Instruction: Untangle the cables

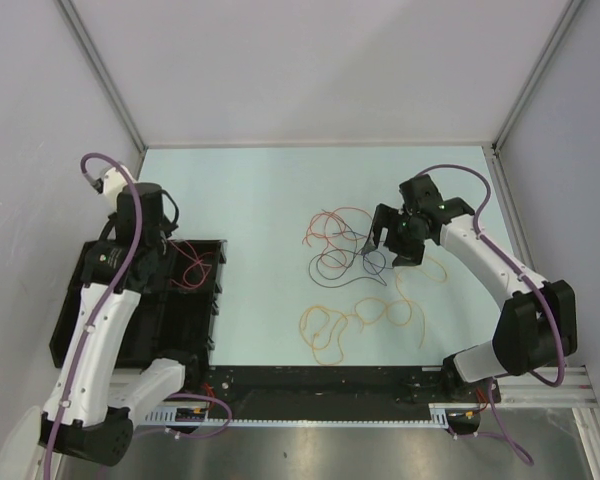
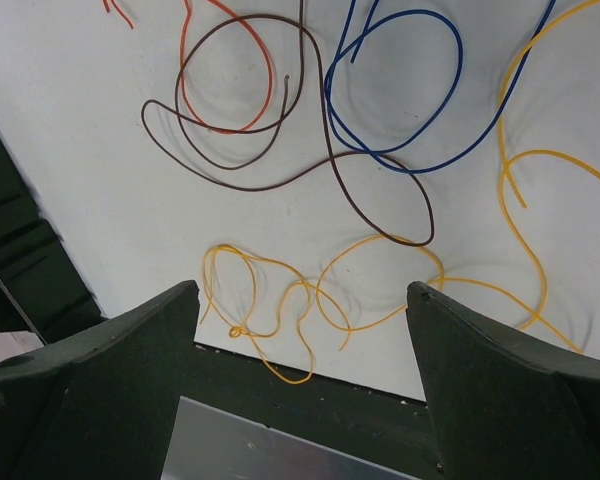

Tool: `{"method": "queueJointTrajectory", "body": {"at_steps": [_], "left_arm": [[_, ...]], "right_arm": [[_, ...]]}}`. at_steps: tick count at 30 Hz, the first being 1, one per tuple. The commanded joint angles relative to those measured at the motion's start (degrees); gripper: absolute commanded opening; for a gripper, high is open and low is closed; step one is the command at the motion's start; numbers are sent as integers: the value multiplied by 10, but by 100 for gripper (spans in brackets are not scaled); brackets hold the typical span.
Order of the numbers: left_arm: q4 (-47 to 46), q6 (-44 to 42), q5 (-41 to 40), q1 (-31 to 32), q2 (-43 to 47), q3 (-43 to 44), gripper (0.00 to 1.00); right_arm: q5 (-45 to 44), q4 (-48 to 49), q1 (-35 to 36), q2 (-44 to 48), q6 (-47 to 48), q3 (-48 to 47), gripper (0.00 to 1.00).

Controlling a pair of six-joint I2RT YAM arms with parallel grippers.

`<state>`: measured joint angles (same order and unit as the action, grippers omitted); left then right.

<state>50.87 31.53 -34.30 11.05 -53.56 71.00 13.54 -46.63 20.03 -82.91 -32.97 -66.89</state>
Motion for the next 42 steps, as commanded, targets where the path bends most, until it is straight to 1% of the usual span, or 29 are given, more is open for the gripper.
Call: {"method": "queueJointTrajectory", "body": {"at_steps": [1, 9, 14, 22, 28, 33, 35, 41, 42], "left_arm": [[-61, -5, 9, -4, -18, -12, 0], [-110, -24, 6, -5, -56, -35, 0], [-112, -13, 32, -6, -59, -92, 1], [-109, -2, 96, -6, -31, -183, 0], [-125, 0, 107, -7, -69, -237, 0], [-160, -7, 122, -16, -106, -259, 0], [-170, -17, 128, -28, -137, -258, 0], [-172, -29, 138, -54, -202, -221, 0], [-167, -29, 148, -57, -208, -204, 0]], "right_arm": [[-10, -14, 6, 29, 3, -14, 89], [-16, -21, 6, 43, 2, -9, 89], [-19, -28, 5, 49, 4, -3, 89], [-18, -30, 5, 50, 7, 4, 89], [-6, -25, 6, 41, 12, 4, 89], [0, -22, 6, 38, 16, 4, 89], [3, -23, 5, 37, 18, 4, 89], [4, -27, 6, 39, 21, 4, 89], [4, -26, 5, 39, 22, 4, 89]]}}
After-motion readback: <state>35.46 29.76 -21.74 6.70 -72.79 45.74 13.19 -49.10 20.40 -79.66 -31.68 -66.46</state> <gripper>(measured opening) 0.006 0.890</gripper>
